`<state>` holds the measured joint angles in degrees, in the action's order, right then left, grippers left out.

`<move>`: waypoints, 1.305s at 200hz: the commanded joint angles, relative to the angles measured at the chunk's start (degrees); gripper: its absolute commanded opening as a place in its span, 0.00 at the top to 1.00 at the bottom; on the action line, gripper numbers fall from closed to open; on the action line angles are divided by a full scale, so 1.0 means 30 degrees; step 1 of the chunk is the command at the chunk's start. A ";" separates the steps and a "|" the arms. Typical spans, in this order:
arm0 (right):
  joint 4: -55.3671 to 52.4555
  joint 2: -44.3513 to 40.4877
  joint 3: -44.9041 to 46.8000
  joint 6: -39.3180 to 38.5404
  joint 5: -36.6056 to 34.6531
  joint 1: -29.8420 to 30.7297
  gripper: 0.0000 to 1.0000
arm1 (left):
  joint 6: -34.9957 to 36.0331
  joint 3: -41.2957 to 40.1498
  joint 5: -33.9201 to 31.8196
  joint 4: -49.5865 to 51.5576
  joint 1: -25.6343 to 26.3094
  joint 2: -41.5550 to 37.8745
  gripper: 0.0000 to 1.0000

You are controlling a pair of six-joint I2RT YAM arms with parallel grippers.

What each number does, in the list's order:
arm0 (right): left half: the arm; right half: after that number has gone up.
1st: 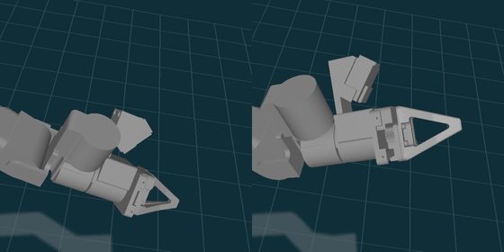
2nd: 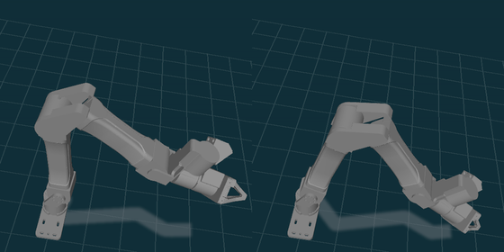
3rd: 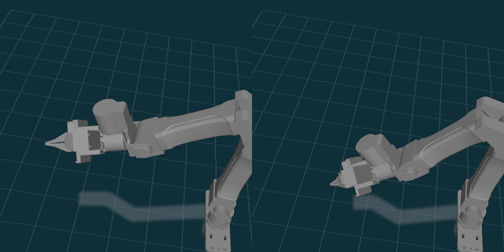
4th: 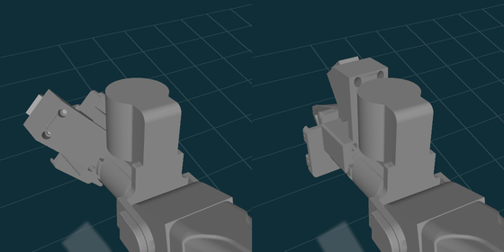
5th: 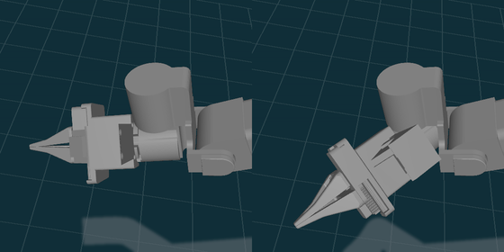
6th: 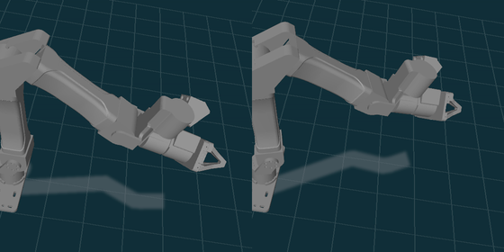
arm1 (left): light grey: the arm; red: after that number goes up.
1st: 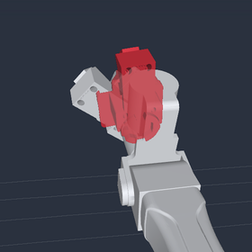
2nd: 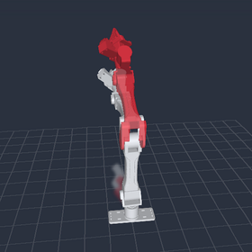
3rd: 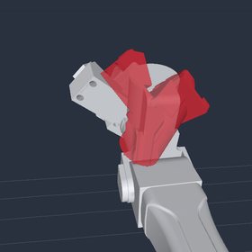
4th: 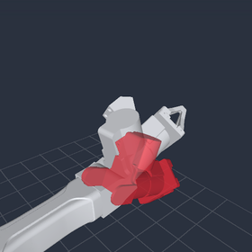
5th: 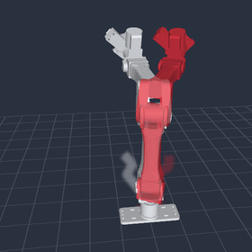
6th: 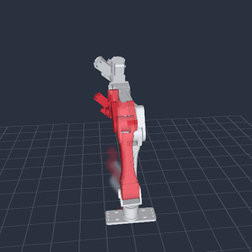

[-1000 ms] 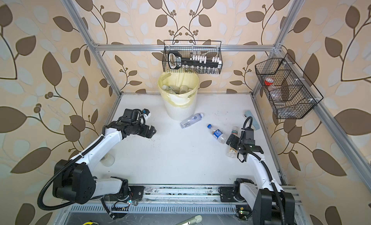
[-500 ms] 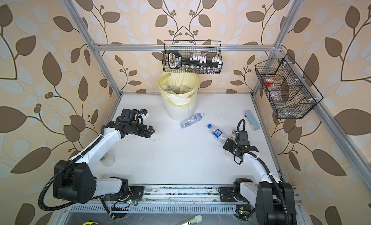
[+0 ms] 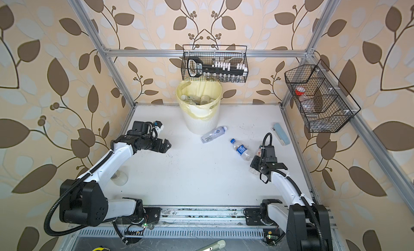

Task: Throw the plastic bottles in the bin
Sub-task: Pick up the plastic bottle from the middle-right of the table.

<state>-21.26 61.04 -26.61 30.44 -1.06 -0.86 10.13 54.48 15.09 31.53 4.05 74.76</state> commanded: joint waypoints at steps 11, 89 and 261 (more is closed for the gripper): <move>-0.0494 -0.0655 -0.0036 -0.0010 -0.0174 0.0111 0.46 | 0.0087 0.0012 0.0762 0.0036 -0.0278 -0.0282 0.01; -0.1942 -0.2289 -0.0660 -0.0009 -0.0123 0.0229 0.46 | 0.0197 0.0008 0.1523 0.0250 -0.0661 -0.0513 0.01; -0.4161 -0.6686 -0.4861 0.1847 -0.0765 0.3657 0.50 | 0.0666 -0.0103 0.2295 0.0246 -0.1293 -0.0949 0.01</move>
<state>-34.79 41.19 -37.32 34.50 -3.42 7.62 10.55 54.43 20.71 31.90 0.99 73.65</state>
